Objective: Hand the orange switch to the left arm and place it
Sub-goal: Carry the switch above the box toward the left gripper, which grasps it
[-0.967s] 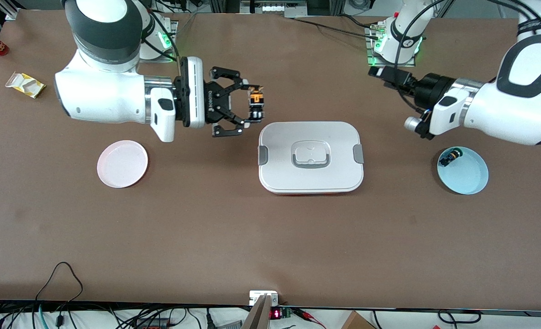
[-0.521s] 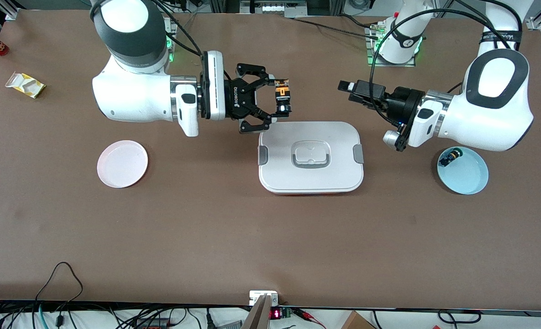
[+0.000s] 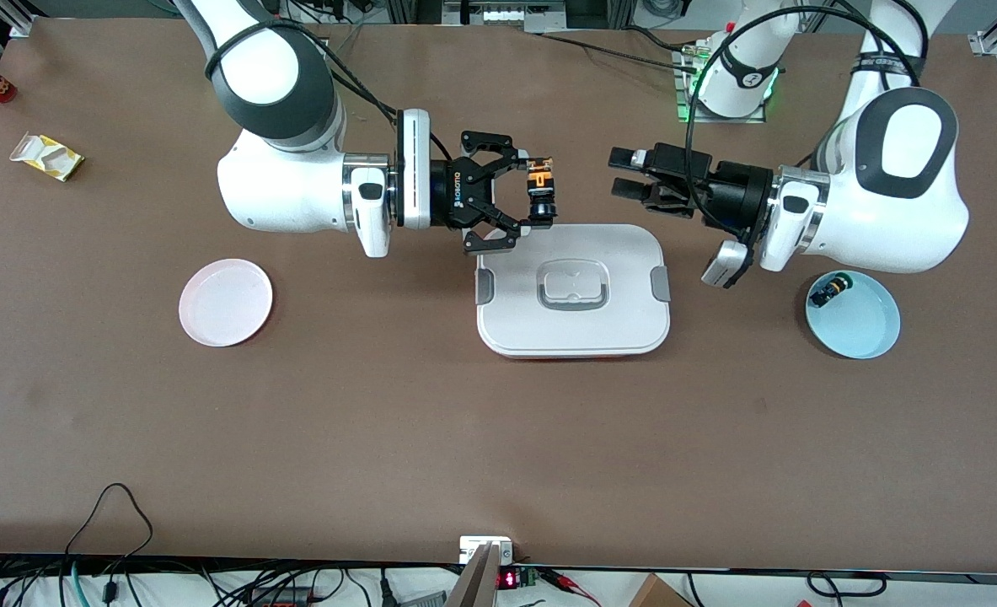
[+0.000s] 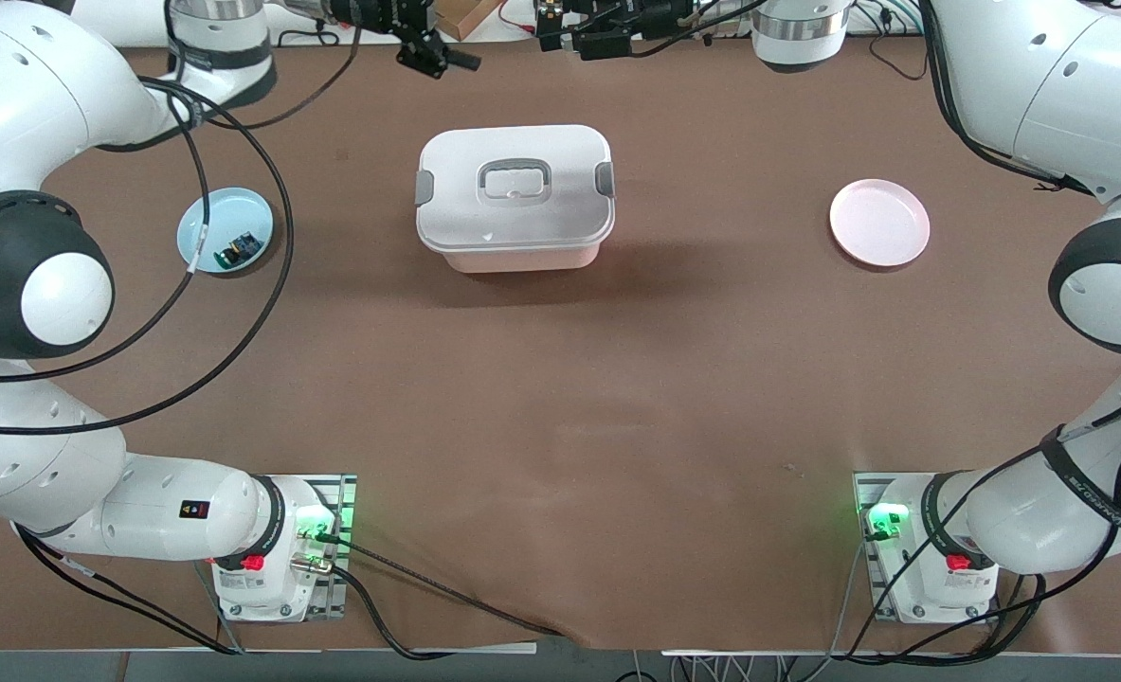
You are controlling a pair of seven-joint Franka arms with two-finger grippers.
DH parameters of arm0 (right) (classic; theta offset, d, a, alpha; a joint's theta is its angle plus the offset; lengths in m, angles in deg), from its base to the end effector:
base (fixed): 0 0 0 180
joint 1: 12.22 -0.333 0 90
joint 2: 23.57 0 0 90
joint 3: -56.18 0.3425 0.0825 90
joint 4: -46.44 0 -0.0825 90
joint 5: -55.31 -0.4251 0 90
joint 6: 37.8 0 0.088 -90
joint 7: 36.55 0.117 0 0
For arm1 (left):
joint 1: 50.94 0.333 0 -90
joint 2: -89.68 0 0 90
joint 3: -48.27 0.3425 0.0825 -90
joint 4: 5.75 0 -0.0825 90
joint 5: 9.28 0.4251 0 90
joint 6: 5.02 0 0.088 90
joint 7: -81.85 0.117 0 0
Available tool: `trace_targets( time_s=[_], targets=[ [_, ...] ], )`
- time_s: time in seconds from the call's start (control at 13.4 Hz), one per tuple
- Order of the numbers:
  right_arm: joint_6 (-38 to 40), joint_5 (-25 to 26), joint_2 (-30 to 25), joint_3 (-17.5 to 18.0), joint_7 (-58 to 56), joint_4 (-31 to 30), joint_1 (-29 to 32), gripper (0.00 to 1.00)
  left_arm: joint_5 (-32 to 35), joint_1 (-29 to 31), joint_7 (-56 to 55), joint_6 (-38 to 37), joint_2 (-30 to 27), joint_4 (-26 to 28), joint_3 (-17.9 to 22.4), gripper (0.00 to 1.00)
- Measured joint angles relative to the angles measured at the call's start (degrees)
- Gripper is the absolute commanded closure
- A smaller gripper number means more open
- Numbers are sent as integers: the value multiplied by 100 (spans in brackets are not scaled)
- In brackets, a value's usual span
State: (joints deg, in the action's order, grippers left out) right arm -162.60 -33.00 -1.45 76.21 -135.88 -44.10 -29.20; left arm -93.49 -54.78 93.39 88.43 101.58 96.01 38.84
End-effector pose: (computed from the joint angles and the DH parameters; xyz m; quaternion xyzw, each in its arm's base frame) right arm 0.5983 0.4596 0.4974 -0.5647 -0.4927 -0.4005 0.5272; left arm 0.6150 -0.2505 0.5132 0.7358 -0.0028 -0.1407 0.6625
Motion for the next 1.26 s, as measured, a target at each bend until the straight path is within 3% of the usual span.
trace_targets(
  time_s=[0.22,0.45,0.6,0.74,0.82,1.26],
  targets=[
    [-4,-20,0,0,-4,-1,-1,100,-511,-40,494,977,-194,416,-532,0],
    [-7,-23,0,0,-4,-1,-1,100,-629,-76,563,1206,-229,494,-606,3],
    [-9,-24,0,0,-5,-1,-1,100,-769,-97,581,1250,-230,494,-628,18],
    [-10,-25,0,0,-5,-1,-1,100,-813,-139,594,1343,-230,494,-652,61],
    [-10,-25,0,0,-6,-1,-1,100,-814,-150,622,1367,-230,491,-659,72],
    [-25,-30,-2,-4,-56,-25,-2,100,-809,-152,652,1396,-242,435,-660,78]
  ],
)
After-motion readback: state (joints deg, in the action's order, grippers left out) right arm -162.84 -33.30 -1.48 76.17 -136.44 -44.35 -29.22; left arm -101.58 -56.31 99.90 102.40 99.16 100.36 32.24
